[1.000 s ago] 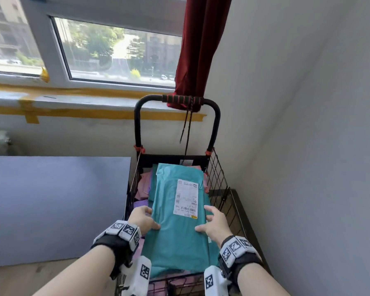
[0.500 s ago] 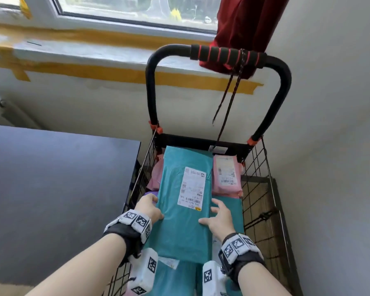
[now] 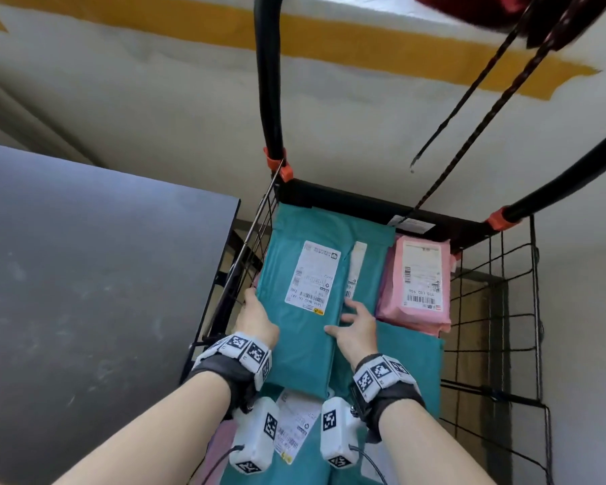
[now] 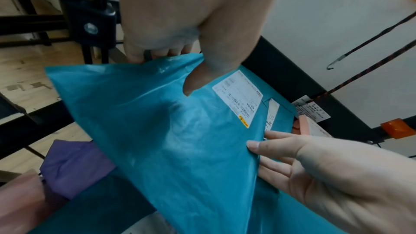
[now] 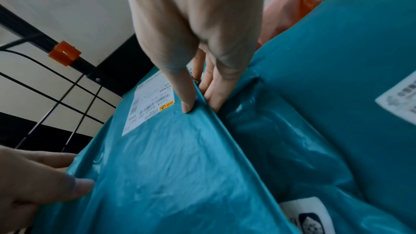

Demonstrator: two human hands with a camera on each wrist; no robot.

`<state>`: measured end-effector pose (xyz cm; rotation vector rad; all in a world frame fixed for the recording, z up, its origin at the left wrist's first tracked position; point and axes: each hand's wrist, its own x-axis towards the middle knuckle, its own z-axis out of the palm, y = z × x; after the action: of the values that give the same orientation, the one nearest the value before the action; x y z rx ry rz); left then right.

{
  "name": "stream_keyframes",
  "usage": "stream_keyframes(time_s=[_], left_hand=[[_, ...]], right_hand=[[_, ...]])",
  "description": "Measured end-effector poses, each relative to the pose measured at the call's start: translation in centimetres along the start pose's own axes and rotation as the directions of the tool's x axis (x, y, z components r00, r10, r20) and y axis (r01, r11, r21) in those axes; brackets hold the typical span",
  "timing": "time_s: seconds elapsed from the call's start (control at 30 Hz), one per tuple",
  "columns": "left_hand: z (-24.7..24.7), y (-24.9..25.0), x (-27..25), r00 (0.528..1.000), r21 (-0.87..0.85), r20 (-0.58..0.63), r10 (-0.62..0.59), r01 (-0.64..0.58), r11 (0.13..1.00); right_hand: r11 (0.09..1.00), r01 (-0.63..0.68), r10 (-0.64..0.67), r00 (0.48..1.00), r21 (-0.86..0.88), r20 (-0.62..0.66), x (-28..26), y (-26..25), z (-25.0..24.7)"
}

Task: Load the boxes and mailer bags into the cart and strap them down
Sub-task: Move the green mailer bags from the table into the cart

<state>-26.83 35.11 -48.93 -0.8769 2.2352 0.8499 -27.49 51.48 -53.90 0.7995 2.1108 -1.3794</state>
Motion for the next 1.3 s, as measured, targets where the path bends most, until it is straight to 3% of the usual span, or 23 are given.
stream_keyframes(time_s=[0.2,0.37,0.5,0.73,0.97,1.17,1.3], left_hand=[[1.0,-0.9,0.5,0.998,-0.023,0.043,0.037,-0.036,0.999],[0.9,-1.4,-1.2,0.991,0.1,0.124,0.058,-0.07,0.992],[0.0,-1.7,-4.5,0.984,0.202,0.154,0.087,-0.118,0.972],[-2.4,-3.2,-12.8,0.967,0.403,0.118,0.227,-0.256,0.879],[-6.6,-7.1,-23.2,0.914,0.468,0.008,0.406,-0.363,0.806],[-11.8,-13.6,-29.8,0.881,0.499,-0.129,0.456,-0.34,0.797],[-16.0,-18.4,-31.8,0.874,0.61,-0.171,0.454,-0.268,0.746]], right_hand=[[0.998,-0.031,0.031,1.0,-0.061,-0.003,1.0,0.4,0.7],[0.99,-0.046,0.051,0.998,-0.136,0.034,0.0,0.6,-0.3],[0.949,0.02,0.009,0.996,-0.313,0.09,-3.2,0.4,-2.5],[0.802,0.198,-0.128,0.978,-0.564,0.162,-12.6,-0.9,-5.6],[0.615,0.377,-0.305,0.924,-0.692,0.232,-24.1,-2.1,-7.1],[0.439,0.466,-0.385,0.87,-0.769,0.307,-32.5,-3.1,-4.0],[0.317,0.521,-0.412,0.828,-0.793,0.38,-36.7,-4.6,0.3]])
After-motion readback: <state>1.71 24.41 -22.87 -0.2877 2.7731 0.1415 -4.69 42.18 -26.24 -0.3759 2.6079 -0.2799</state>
